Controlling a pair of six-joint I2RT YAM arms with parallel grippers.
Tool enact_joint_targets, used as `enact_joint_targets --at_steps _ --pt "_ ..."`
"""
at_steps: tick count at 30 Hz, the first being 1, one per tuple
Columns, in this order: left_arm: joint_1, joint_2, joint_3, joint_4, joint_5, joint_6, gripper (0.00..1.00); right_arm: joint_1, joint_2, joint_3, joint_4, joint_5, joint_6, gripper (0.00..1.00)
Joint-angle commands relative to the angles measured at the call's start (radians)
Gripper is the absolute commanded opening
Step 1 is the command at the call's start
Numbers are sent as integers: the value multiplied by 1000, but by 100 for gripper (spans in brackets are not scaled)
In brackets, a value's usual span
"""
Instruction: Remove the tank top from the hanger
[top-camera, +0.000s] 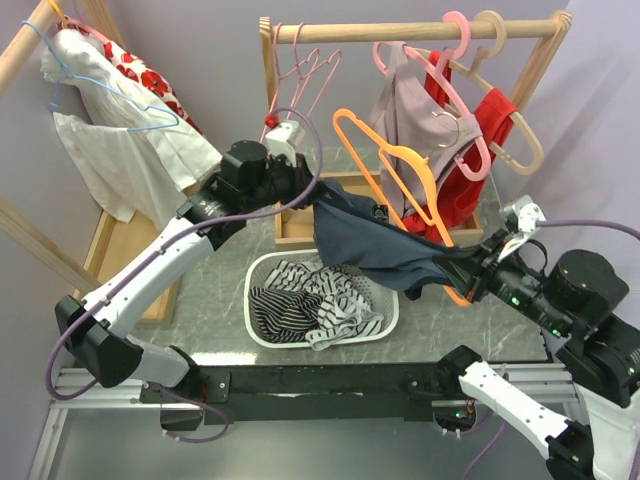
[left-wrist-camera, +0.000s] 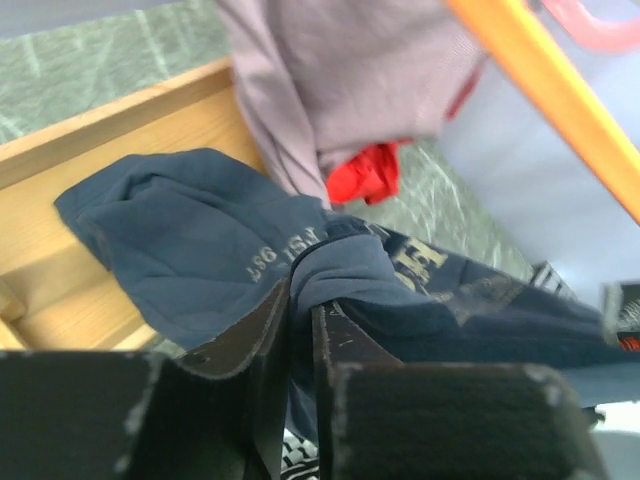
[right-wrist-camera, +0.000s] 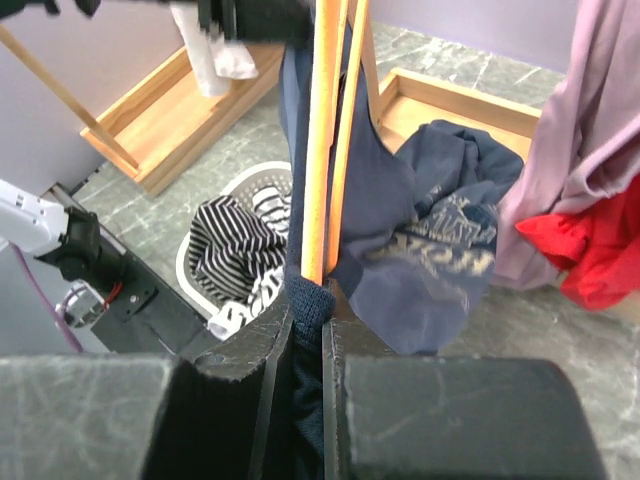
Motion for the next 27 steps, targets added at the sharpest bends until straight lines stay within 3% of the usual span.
enact_joint_targets --at_steps 1,7,10,14,16,19,23,27 --pt "-82 -1 43 -24 19 96 18 7 28 -18 178 -8 13 0" --pt "-162 -36 -16 -58 15 90 19 5 94 -43 218 27 -9 0" --pt "-173 -65 -39 -73 34 87 25 5 130 -66 254 73 -12 0" --pt "-184 -100 -84 -107 17 105 43 7 177 -68 302 145 22 0" --pt "-185 -109 -131 -105 -7 97 60 5 196 -68 337 184 37 0" --pt "-185 -116 -190 -64 -41 77 75 3 210 -69 383 213 48 0" --pt "-185 -62 -219 -18 -92 38 86 3 246 -35 389 274 63 0" --pt "-185 48 -176 -13 -135 11 90 3 262 -29 376 330 74 0"
